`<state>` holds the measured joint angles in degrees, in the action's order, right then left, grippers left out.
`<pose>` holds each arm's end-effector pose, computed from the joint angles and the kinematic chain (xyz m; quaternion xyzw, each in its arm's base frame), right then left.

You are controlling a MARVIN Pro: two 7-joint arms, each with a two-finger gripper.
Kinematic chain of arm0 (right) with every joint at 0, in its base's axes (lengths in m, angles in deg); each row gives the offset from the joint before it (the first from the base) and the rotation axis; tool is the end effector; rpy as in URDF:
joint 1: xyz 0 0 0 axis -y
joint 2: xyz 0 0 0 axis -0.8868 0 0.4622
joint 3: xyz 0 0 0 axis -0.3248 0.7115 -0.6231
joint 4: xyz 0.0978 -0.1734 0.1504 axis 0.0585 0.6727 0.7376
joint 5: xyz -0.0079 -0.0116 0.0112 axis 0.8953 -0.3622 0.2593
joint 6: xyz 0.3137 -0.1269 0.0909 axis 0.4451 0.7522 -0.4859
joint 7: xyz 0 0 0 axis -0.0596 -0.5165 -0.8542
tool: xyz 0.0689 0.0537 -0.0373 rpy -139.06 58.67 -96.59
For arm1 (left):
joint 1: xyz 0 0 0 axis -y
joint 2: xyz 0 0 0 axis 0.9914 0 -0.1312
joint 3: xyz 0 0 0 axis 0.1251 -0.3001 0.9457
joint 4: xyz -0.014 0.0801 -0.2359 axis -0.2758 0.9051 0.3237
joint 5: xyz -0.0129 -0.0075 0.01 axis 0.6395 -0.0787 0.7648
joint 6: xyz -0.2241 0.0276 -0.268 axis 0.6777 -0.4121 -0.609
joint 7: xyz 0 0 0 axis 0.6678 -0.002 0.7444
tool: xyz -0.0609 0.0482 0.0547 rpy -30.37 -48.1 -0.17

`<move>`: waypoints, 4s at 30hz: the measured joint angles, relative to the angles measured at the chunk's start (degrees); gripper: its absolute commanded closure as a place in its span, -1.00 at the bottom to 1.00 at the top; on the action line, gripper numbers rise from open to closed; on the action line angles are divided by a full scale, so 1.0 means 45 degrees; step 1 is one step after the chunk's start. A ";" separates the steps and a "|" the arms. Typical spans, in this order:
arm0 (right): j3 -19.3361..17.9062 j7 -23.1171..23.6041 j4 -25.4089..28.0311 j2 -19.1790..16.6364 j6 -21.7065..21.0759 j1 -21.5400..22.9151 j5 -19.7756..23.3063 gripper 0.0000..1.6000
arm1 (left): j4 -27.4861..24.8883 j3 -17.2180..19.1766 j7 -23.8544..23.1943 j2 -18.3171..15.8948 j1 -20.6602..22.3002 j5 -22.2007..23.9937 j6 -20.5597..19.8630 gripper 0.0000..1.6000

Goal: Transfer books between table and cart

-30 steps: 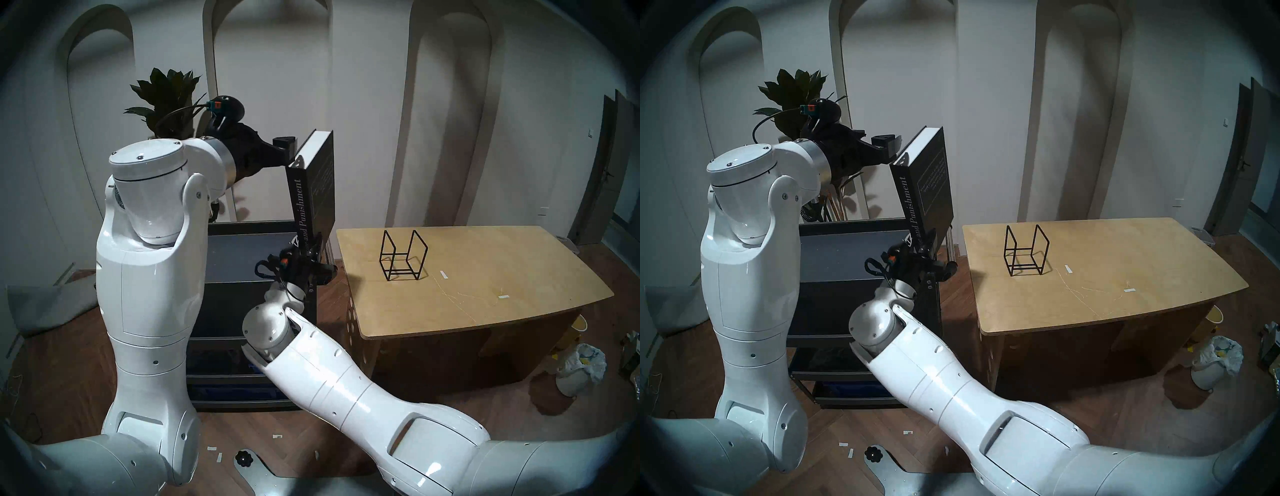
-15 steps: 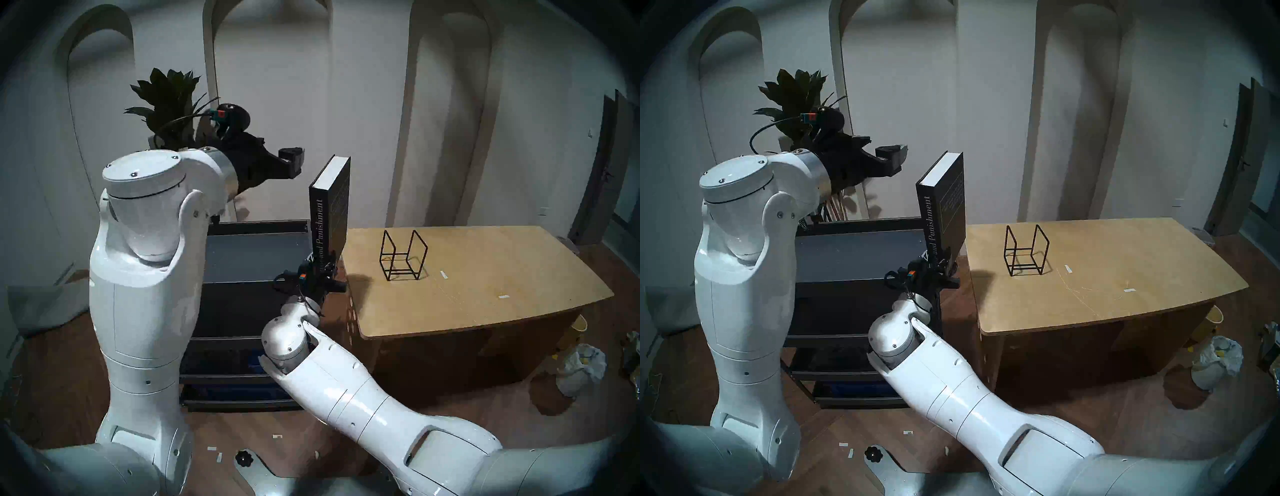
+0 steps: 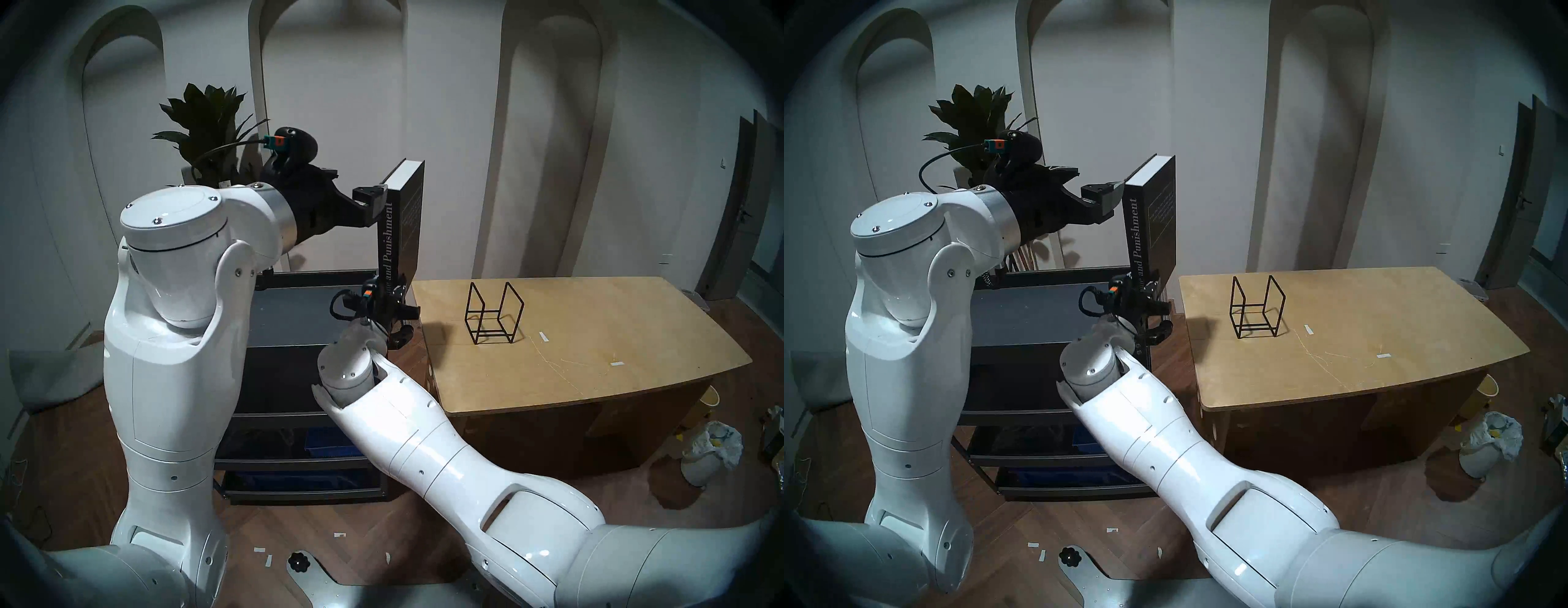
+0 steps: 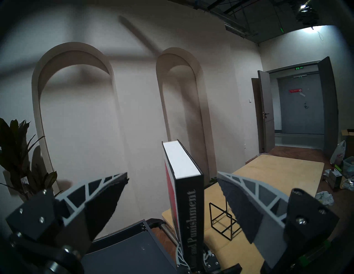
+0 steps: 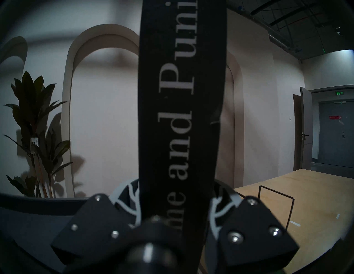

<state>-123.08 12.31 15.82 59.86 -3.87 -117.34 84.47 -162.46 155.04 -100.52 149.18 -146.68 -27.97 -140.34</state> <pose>0.5004 0.2797 -0.1483 0.6301 -0.1003 0.7643 0.0937 0.3782 -0.0692 0.0886 0.6494 -0.2312 0.7145 0.1197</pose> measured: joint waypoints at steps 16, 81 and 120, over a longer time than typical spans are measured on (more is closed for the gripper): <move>0.0038 0.0371 0.0434 0.0803 -0.1268 0.1457 -0.0348 1.00 | 0.0458 -0.0021 -0.0116 -0.0220 0.1048 0.0104 0.0004 -1.00; -0.0494 0.0898 -0.5641 0.2039 0.0349 0.2912 0.0330 1.00 | 0.3733 -0.1411 0.3185 -0.0457 0.2756 0.1402 0.0005 -1.00; -0.0325 0.1582 -0.7989 0.2163 0.3112 0.3741 0.0679 1.00 | 0.5379 -0.1432 0.3242 -0.0197 0.3543 0.2505 0.0005 -1.00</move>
<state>-124.54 19.43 -20.13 69.60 10.13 -100.51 87.53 -138.25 148.60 -85.93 148.29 -130.73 -16.70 -140.32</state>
